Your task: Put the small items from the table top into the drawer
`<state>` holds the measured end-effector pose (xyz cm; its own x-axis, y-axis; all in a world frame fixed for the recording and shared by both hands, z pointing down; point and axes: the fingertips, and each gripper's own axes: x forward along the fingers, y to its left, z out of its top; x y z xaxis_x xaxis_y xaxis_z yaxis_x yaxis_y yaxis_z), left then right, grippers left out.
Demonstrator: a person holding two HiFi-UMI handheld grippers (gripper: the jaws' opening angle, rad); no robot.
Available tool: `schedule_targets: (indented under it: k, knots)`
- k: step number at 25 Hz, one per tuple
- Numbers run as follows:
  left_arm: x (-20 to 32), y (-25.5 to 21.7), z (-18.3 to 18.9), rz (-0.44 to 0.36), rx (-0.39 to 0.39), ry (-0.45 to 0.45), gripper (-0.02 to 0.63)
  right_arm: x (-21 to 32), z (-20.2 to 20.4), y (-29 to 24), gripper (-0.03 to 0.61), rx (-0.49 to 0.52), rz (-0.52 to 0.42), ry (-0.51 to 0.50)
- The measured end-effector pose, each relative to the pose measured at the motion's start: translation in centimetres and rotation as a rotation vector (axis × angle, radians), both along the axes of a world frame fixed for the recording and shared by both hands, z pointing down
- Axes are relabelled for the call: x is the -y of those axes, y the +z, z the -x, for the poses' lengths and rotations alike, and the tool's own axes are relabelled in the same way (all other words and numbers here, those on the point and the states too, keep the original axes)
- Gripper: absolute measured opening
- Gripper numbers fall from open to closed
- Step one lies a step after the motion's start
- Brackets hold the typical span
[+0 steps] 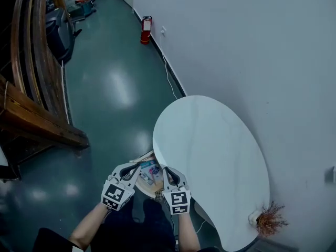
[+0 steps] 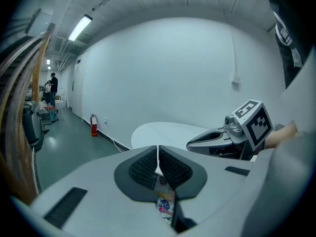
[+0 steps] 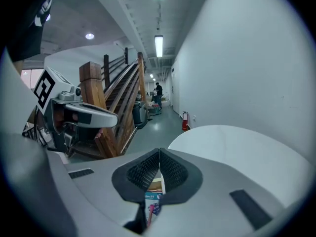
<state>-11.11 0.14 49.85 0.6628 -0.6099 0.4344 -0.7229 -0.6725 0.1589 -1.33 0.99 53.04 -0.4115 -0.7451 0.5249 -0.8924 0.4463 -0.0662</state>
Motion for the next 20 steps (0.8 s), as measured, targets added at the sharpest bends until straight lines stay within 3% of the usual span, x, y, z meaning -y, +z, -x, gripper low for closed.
schedule_targets:
  k: [20]
  knots:
    - [-1.1, -10.8, -7.8, -0.176, -0.059, 0.188, 0.025, -3.6, -8.1, -11.1, 0.029, 0.012, -0.196, 0.255]
